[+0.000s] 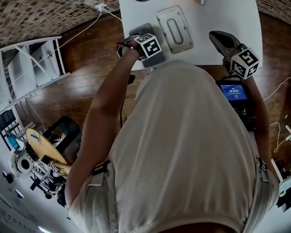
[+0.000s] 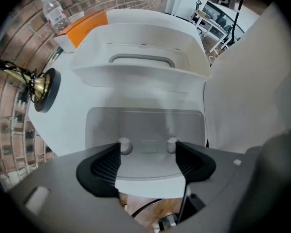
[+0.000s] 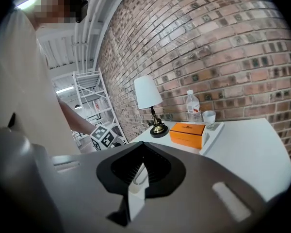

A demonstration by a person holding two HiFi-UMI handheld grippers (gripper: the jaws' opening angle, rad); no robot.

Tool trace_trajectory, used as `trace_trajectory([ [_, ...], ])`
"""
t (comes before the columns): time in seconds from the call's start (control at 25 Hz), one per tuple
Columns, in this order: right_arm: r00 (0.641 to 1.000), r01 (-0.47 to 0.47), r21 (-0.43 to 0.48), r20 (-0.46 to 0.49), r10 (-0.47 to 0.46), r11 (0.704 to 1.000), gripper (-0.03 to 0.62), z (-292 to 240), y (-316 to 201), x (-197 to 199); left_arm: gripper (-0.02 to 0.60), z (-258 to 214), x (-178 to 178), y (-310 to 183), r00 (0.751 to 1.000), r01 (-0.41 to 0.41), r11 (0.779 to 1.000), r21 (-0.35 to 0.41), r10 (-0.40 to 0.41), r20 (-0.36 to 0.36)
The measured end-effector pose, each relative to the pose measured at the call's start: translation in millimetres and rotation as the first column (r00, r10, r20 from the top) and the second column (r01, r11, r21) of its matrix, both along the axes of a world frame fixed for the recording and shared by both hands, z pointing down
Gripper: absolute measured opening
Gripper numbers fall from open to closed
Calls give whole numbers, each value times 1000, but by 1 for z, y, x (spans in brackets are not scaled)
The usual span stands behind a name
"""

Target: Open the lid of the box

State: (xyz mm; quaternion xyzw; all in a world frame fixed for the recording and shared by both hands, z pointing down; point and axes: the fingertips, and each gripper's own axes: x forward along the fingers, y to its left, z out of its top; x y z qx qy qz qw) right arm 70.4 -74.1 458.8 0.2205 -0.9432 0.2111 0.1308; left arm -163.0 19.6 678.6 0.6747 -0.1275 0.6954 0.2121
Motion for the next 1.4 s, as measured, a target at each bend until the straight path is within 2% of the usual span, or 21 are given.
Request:
trace_trajectory([
  [0.12, 999, 47, 14, -7, -47, 999, 2, 0, -7, -13, 352, -28, 0, -15, 994, 80, 988, 129, -71, -78],
  [0.24, 995, 97, 36, -14, -97, 995, 2, -2, -16, -28, 229, -70, 4, -28, 959, 214, 941, 262, -152, -237],
  [0.28, 993, 115, 44, -12, -115, 992, 2, -4, -18, -34, 179, -84, 5, -31, 940, 258, 918, 301, -167, -297],
  [0.32, 991, 133, 51, -7, -133, 990, 2, -7, -20, -40, 98, -99, 6, -33, 916, 305, 890, 339, -176, -362],
  [0.36, 989, 150, 57, 0, -150, 987, 2, -9, -21, -47, 15, -114, 8, -35, 884, 355, 858, 372, -179, -431],
  [0.44, 982, 185, 64, 16, -186, 981, 2, -13, -20, -60, 0, -142, 11, -35, 808, 453, 789, 415, -167, -565],
  [0.56, 966, 252, 72, 31, -255, 965, 2, -18, -15, -77, 0, -179, 11, -33, 697, 587, 679, 441, -146, -702],
  [0.6, 960, 275, 76, 31, -278, 959, 2, -21, -12, -82, 0, -192, 10, -32, 652, 635, 639, 433, -143, -745],
  [0.72, 945, 321, 105, 34, -326, 941, 2, -33, -3, -99, 0, -227, -1, -30, 488, 771, 530, 352, -138, -862],
  [0.76, 940, 334, 117, 34, -340, 935, 1, -36, 0, -104, 0, -234, -6, -30, 447, 801, 501, 328, -137, -884],
  [0.8, 935, 348, 128, 32, -354, 929, 0, -38, 3, -109, 0, -238, -9, -30, 426, 819, 477, 318, -136, -894],
  [0.84, 929, 360, 138, 31, -368, 922, 0, -38, 6, -111, 0, -240, -11, -30, 422, 828, 460, 321, -132, -897],
  [0.92, 921, 379, 152, 31, -387, 913, 0, -35, 12, -113, 0, -239, -10, -29, 432, 827, 449, 337, -124, -893],
  [1.08, 920, 381, 153, 30, -390, 912, 0, -37, 17, -118, 0, -243, -12, -31, 444, 819, 457, 347, -119, -888],
  [1.24, 915, 397, 145, 16, -403, 906, 0, -42, 19, -126, 0, -250, -20, -32, 448, 821, 452, 349, -132, -884],
  [1.4, 917, 390, 146, 29, -398, 909, 0, -42, 19, -126, 0, -247, -17, -32, 459, 815, 457, 355, -135, -878],
])
